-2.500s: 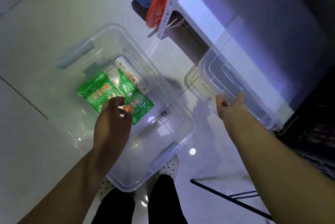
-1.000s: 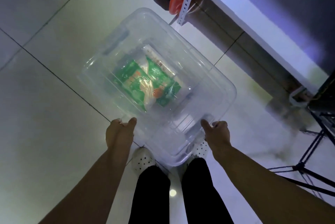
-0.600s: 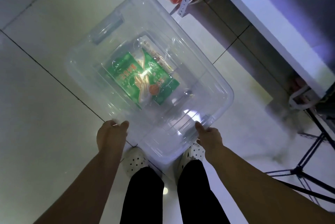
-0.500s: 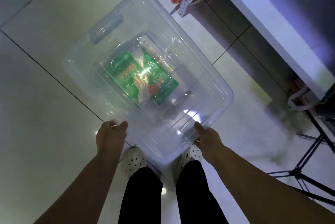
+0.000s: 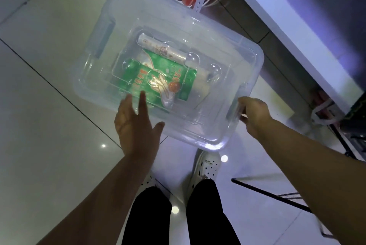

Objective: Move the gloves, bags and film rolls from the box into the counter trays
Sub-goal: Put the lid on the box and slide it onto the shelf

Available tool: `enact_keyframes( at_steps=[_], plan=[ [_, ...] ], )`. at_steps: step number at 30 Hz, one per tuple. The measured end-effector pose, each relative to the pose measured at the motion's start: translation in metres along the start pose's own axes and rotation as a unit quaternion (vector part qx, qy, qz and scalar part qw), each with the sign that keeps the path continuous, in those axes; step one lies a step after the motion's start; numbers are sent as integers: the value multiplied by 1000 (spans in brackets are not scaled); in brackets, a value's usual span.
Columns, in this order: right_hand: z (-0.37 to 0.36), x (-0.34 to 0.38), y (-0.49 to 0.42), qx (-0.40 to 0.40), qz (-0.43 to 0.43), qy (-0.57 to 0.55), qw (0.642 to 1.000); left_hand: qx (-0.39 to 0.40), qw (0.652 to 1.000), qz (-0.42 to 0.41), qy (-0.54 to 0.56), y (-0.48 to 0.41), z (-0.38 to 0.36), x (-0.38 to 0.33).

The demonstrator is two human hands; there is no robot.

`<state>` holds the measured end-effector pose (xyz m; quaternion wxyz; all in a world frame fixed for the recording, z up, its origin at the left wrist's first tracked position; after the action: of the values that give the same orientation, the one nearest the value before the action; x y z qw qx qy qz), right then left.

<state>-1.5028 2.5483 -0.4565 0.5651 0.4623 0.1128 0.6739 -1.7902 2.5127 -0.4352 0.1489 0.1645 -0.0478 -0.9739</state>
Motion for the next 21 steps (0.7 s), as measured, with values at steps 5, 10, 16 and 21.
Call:
enact_keyframes(
  at_steps=[5,10,16,21],
  plan=[
    [6,-8,-15,17,31,3,999,102,965,-207,-127,-23,-29,-36],
    [2,-23,-25,27,-9,-43,999,132,944,-234,-193,-22,-51,-44],
    [-7,-26,-31,-43,28,47,998,145,946,-227,-181,-21,-55,-41],
    [-5,-42,-25,24,-69,28,997,148,949,-221,-167,-22,-54,-42]
  ],
)
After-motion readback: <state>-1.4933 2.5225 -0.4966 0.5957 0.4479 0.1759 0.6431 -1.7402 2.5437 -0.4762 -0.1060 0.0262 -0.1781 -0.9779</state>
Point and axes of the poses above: each hand's wrist, its own y-axis away from the middle knuckle, its own z-axis out of the back of the hand, x = y × z, the point moved 4 cm from there along -y, towards the middle knuckle, and after that the axes turned 11 degrees about -x, right-handed, at the moved point
